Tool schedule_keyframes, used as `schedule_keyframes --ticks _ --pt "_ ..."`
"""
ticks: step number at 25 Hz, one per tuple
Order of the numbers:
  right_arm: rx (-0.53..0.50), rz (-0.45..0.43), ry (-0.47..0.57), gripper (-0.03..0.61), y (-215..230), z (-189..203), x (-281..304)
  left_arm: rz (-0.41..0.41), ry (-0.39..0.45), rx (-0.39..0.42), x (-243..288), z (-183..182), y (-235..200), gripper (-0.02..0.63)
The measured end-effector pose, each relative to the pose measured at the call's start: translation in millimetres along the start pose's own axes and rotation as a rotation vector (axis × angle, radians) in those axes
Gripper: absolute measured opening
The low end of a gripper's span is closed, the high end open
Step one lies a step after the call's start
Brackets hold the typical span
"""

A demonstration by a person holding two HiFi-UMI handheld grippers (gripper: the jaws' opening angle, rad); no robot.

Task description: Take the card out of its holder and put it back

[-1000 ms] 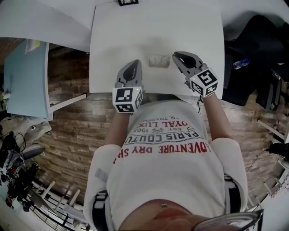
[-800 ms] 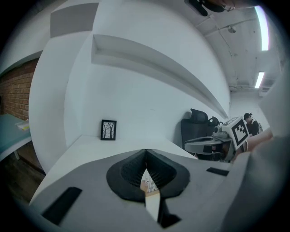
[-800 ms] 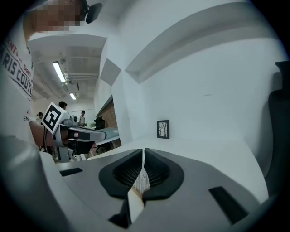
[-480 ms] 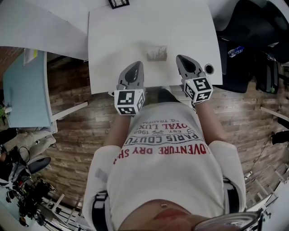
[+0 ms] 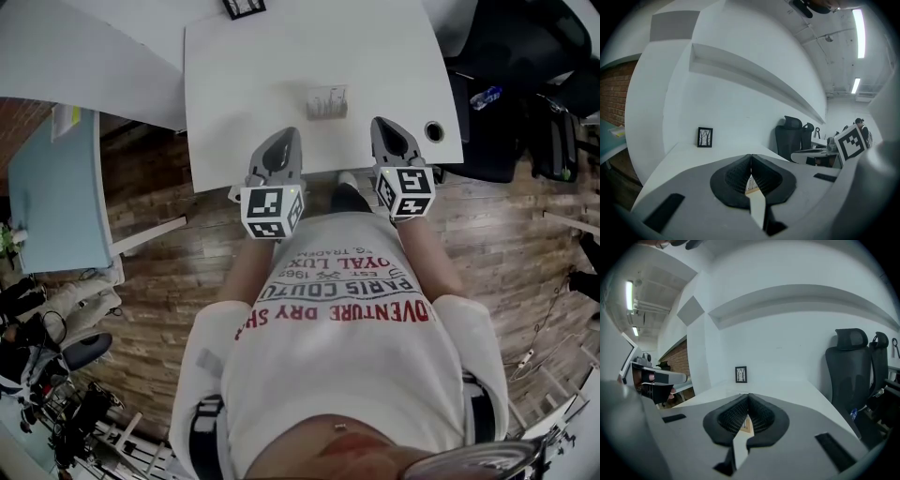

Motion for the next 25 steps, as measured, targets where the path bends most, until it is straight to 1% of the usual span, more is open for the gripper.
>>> schedule_keyframes --ticks 6,17,25 --pt "0.009 -0.015 0.003 0.025 -4 -5 -1 -0.011 0.01 0.001 0 -4 -4 0.025" --pt "-0.008 0.022 -0.014 0.025 -2 -2 5 -0.006 0.013 0.015 1 -4 -11 0.025" --pt "-0.012 0.021 -0.029 0.025 3 -2 8 -0.002 0.005 0.02 7 -5 -10 0.025"
Point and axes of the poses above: the fingertips, and each gripper's own axes: x forward along the fingers, y to its right, z out of its underside, the point moved 1 cm from there along -x, backward along the fingers, and after that the axes turned 9 degrees about x, right-handed, at the moved point
